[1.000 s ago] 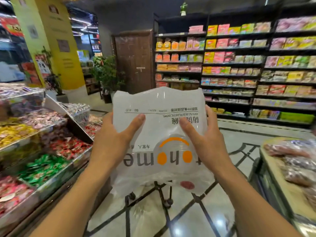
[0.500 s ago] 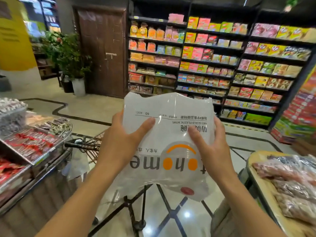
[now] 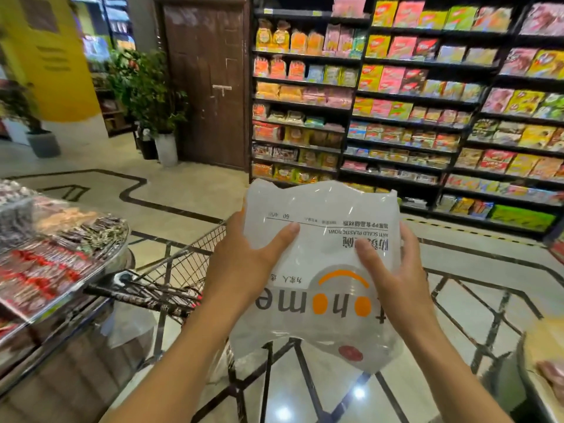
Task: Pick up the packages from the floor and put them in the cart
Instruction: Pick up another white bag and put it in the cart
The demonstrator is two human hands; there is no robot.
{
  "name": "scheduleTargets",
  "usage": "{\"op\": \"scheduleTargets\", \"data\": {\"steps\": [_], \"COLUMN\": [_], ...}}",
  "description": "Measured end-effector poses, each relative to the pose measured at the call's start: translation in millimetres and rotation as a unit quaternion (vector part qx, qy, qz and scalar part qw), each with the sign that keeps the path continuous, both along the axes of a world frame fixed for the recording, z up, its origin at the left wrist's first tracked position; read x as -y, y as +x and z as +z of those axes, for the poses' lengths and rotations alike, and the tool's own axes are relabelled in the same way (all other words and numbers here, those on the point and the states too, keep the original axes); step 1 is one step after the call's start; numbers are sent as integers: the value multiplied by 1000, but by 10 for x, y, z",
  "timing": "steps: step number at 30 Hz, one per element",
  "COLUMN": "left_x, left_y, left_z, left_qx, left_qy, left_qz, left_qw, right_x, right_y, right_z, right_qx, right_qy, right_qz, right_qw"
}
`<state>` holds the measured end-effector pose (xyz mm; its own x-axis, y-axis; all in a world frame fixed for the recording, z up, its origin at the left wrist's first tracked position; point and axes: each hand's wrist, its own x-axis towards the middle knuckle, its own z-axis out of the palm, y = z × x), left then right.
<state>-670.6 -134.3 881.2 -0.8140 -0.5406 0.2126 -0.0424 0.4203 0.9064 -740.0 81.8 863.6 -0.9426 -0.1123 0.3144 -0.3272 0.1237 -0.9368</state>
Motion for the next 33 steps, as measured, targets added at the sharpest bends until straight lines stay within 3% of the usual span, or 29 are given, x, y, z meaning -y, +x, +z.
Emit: {"op": "scheduleTargets", "data": {"steps": [12, 17, 27, 33], "left_x": [-294, -144, 622, 1362], "left_y": [-1918, -2469, -3616, -4111], "left_z": [-10, -115, -427, -617], "left_qx": [29, 50, 67, 52], "left_qy": [65, 47, 67, 128], "left_qz": [56, 89, 139, 165], "left_qw": [996, 994, 986, 977], "right_x": [-187, 10, 865, 1665], "right_y": [-2254, -2900, -4161, -4819], "right_z": [-29, -186, -402, -459], "right_qx": [10, 24, 18, 19], "right_qy": [26, 41, 67, 82], "right_qz": [75, 98, 135, 187], "right_qw": [997, 994, 988, 979]}}
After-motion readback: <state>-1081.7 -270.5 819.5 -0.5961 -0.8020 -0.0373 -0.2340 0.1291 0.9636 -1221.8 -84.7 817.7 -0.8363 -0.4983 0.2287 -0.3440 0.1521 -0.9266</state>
